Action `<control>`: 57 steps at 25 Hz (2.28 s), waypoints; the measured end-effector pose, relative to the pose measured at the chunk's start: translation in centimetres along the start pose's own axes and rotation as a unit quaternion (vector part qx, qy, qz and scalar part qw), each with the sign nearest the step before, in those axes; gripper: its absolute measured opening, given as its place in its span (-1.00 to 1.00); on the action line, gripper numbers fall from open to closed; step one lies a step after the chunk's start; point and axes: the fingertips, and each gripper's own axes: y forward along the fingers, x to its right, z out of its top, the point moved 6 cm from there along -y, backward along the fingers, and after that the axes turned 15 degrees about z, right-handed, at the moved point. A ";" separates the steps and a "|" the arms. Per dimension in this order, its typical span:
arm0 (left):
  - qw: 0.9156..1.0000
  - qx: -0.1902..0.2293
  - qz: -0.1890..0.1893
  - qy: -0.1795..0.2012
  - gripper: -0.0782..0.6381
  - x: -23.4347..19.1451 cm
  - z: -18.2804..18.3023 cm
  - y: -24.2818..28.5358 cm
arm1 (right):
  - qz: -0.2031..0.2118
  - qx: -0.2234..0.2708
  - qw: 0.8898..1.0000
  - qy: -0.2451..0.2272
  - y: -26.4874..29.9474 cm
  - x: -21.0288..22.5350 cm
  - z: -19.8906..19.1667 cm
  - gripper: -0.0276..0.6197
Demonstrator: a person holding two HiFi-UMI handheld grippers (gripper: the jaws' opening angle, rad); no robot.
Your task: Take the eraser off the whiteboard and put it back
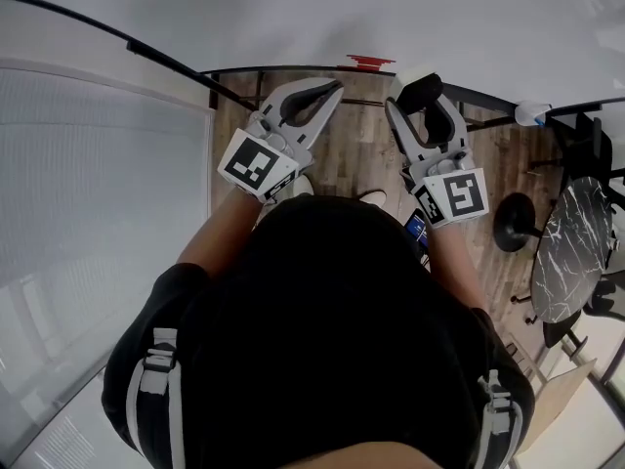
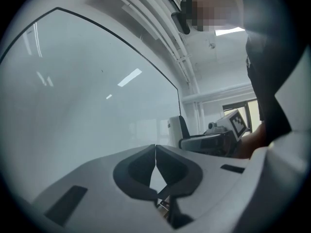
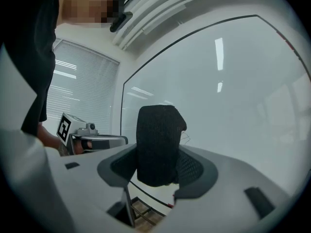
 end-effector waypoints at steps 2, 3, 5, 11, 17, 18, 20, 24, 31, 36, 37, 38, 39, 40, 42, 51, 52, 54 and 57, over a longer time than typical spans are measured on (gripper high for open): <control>1.000 -0.001 0.005 -0.003 -0.76 -1.0 -0.3 -1.0 | 0.007 -0.004 1.000 -0.004 1.2 -0.9 0.0 -0.23; 1.000 -0.001 0.007 -0.005 -0.76 -1.4 -0.4 -1.4 | 0.010 -0.005 1.000 -0.005 1.6 -1.2 0.0 -0.23; 1.000 -0.001 0.010 -0.009 -0.76 -1.9 -0.5 -2.1 | 0.014 -0.006 1.000 -0.007 2.2 -1.9 0.1 -0.23; 1.000 0.000 0.012 -0.012 -0.76 -3.2 -0.7 -3.2 | 0.016 -0.011 1.000 -0.006 3.8 -3.0 0.0 -0.23; 1.000 0.001 0.013 -0.016 -0.76 -4.3 -0.6 -4.0 | 0.010 -0.014 1.000 -0.007 4.7 -3.6 0.1 -0.23; 1.000 0.002 0.013 -0.016 -0.76 -4.5 -0.6 -4.0 | 0.010 -0.014 1.000 -0.007 4.9 -3.6 0.1 -0.23; 1.000 0.003 0.013 -0.016 -0.77 -4.8 -0.7 -4.1 | 0.008 -0.014 1.000 -0.009 5.1 -3.7 0.1 -0.23; 1.000 0.004 0.010 -0.015 -0.76 -4.8 -0.8 -4.1 | 0.004 -0.012 1.000 -0.010 5.0 -3.8 0.0 -0.23; 1.000 0.012 0.020 -0.009 -0.76 -5.2 -0.2 -3.4 | 0.002 -0.014 1.000 -0.021 4.9 -2.9 0.5 -0.23; 0.999 0.018 0.035 -0.004 -0.76 -6.8 0.1 -3.6 | 0.004 -0.011 0.999 -0.038 6.3 -2.8 1.2 -0.23; 0.999 0.018 0.039 -0.003 -0.76 -7.3 0.1 -3.8 | 0.004 -0.010 0.999 -0.041 6.7 -2.9 1.4 -0.22; 0.999 0.018 0.043 -0.002 -0.76 -7.8 0.3 -4.0 | 0.003 -0.009 0.999 -0.045 7.1 -3.1 1.7 -0.22; 0.999 0.018 0.047 0.000 -0.76 -8.4 0.5 -4.2 | 0.002 -0.008 0.999 -0.049 7.6 -3.3 2.1 -0.22; 0.998 0.019 0.051 0.002 -0.76 -9.0 0.7 -4.4 | 0.000 -0.007 0.999 -0.052 8.2 -3.4 2.4 -0.22; 0.998 0.023 0.058 0.005 -0.76 -10.4 1.0 -4.8 | -0.006 -0.004 0.998 -0.058 9.4 -3.7 2.8 -0.22; 0.997 0.040 0.070 0.020 -0.76 -17.0 1.9 -6.3 | -0.037 -0.013 0.995 -0.088 15.5 -4.9 4.1 -0.22; 0.996 0.043 0.069 0.022 -0.76 -17.6 2.0 -6.4 | -0.042 -0.013 0.995 -0.091 16.2 -5.0 4.2 -0.22; 0.996 0.045 0.066 0.024 -0.76 -18.8 2.1 -6.7 | -0.052 -0.011 0.994 -0.099 17.3 -5.2 4.3 -0.22; 0.996 0.050 0.064 0.025 -0.76 -20.4 2.3 -7.0 | -0.066 -0.014 0.992 -0.110 18.7 -5.5 4.7 -0.22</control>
